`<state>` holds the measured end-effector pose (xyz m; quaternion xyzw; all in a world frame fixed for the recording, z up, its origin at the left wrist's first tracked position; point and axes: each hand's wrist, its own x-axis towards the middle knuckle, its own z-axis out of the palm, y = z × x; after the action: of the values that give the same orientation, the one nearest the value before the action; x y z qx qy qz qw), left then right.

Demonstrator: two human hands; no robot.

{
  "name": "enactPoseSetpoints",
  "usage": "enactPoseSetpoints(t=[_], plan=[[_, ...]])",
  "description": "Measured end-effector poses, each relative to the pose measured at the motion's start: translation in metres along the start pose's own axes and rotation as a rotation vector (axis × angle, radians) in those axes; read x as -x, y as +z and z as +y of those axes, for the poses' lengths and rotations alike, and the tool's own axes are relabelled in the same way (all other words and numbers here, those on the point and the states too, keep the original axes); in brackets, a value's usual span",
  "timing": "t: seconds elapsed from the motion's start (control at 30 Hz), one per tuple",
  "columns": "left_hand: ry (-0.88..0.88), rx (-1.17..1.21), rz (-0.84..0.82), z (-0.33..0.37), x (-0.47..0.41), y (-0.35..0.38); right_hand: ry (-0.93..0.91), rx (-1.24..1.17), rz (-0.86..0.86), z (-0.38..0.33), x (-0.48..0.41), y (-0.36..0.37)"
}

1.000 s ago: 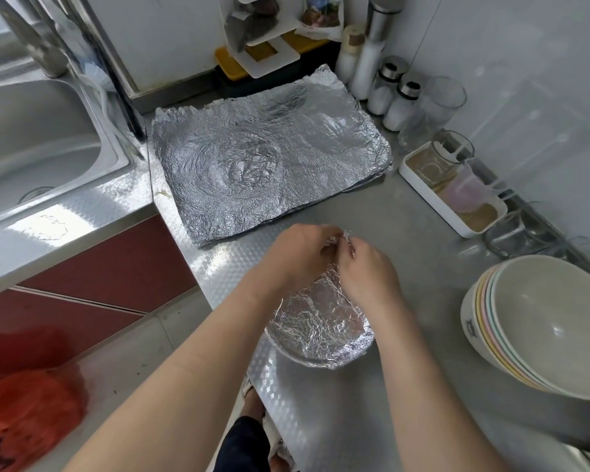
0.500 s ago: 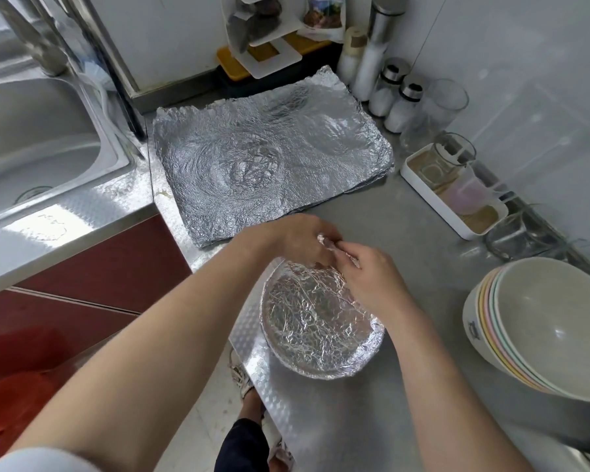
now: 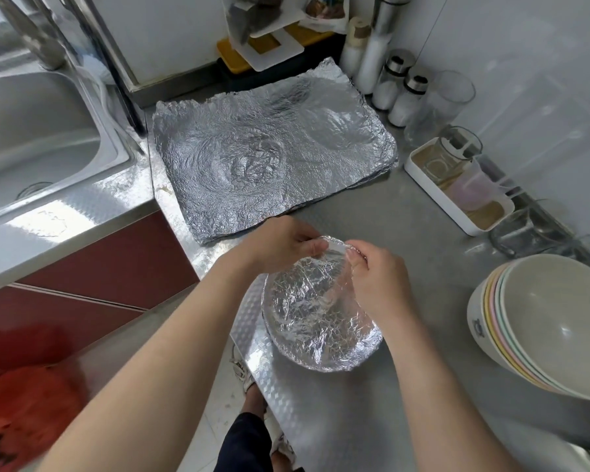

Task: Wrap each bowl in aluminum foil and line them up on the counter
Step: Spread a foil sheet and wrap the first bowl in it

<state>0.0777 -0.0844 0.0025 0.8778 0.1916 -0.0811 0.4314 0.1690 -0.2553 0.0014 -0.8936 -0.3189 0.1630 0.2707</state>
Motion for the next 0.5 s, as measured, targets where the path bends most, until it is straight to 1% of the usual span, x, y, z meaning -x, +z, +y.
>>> enactPoseSetpoints(t=[0.2, 0.3, 0.37, 0.43, 0.47, 0.5], plan=[[-0.06, 0.104, 0.163, 0.005, 0.001, 0.014, 0.098, -0.063, 0.099, -0.008, 0.01, 0.001], [-0.036, 0.109, 0.168, 0.009, 0.001, 0.013, 0.15, -0.136, 0.125, -0.009, 0.014, -0.001], [0.014, 0.102, 0.128, 0.013, 0.004, 0.008, 0.159, -0.203, 0.043, -0.007, 0.012, -0.008], [0.023, 0.083, 0.127, 0.015, 0.011, 0.004, 0.169, -0.336, -0.116, -0.003, 0.003, -0.018], [-0.003, 0.072, 0.171, 0.015, 0.018, 0.004, 0.169, -0.396, -0.197, -0.001, -0.004, -0.023], [-0.041, 0.069, 0.249, 0.014, 0.028, 0.005, 0.162, -0.435, -0.265, -0.001, -0.011, -0.026]])
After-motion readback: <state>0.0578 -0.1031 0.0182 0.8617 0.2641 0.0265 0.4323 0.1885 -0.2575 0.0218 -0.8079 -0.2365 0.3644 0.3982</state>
